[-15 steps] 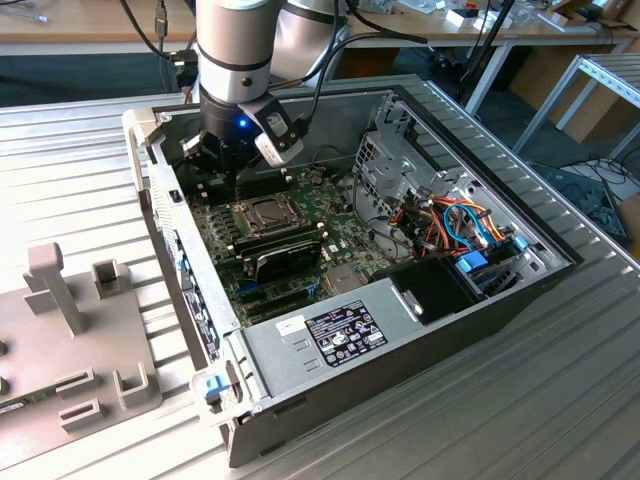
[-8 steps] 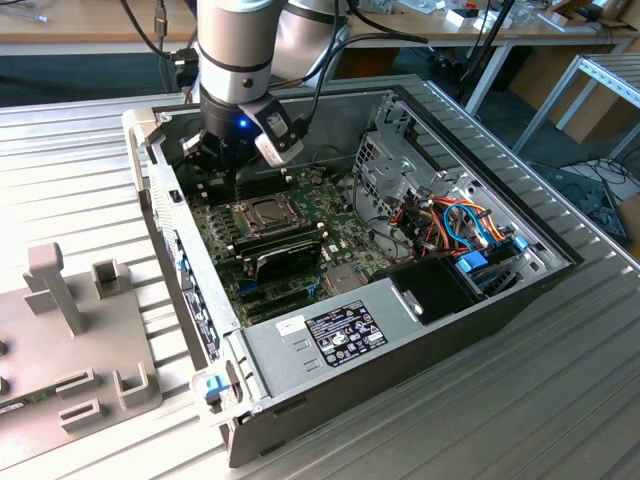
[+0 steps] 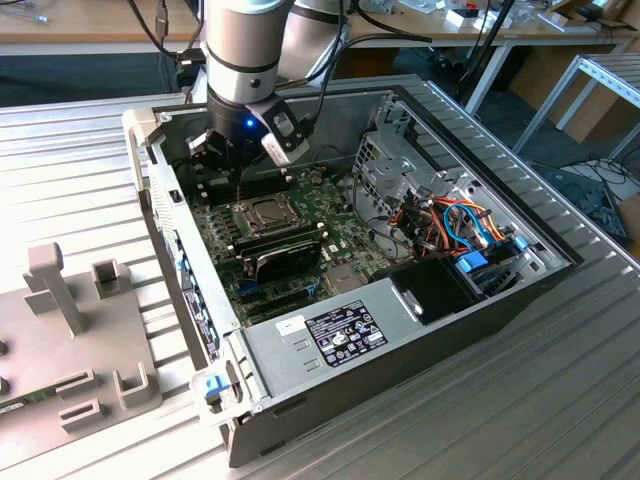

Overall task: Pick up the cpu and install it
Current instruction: 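Install the first cpu locking lever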

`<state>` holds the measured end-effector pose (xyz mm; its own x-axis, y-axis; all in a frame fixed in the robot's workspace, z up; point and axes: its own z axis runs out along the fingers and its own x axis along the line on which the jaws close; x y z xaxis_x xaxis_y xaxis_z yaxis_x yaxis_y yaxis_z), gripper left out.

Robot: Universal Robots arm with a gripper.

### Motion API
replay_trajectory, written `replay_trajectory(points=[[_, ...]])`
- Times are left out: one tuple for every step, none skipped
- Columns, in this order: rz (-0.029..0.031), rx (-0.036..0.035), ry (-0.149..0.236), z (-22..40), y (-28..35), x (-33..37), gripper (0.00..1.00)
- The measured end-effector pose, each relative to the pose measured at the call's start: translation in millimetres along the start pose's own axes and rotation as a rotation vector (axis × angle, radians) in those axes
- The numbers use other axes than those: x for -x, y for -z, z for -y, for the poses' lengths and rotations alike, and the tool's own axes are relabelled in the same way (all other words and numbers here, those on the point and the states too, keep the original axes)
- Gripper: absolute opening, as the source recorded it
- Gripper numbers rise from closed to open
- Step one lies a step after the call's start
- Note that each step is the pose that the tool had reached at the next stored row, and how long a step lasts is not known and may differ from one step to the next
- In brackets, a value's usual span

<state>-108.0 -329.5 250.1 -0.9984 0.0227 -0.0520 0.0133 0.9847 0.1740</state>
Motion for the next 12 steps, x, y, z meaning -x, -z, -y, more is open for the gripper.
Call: replay_trajectory(points=[[0.0000,0.0002,0.000,0.3,-0.4,5.0,0.11],[0.0000,0.0004,0.000,0.5,-0.7,8.6,0.11],[0.0000,0.0005,0.000,0.6,-0.8,11.1,0.11],[0.0000,0.0009,0.000,0.7,-1.1,14.7,0.11],[-0.0001,0.0024,0.000,0.8,-1.2,16.6,0.11],[-0.0001,0.0071,0.000,0.8,-1.3,17.8,0.11],[-0.0002,0.0126,-0.001,0.7,-1.4,18.4,0.11],[-0.0001,0.0130,-0.001,0.7,-1.4,18.4,0.11],[-0.0001,0.0130,-0.001,0.7,-1.4,18.4,0.11],[-0.0002,0.0131,-0.001,0.7,-1.4,18.4,0.11],[-0.0003,0.0140,-0.001,0.7,-1.3,18.3,0.11],[-0.0004,0.0249,-0.001,0.9,-1.3,18.4,0.11]])
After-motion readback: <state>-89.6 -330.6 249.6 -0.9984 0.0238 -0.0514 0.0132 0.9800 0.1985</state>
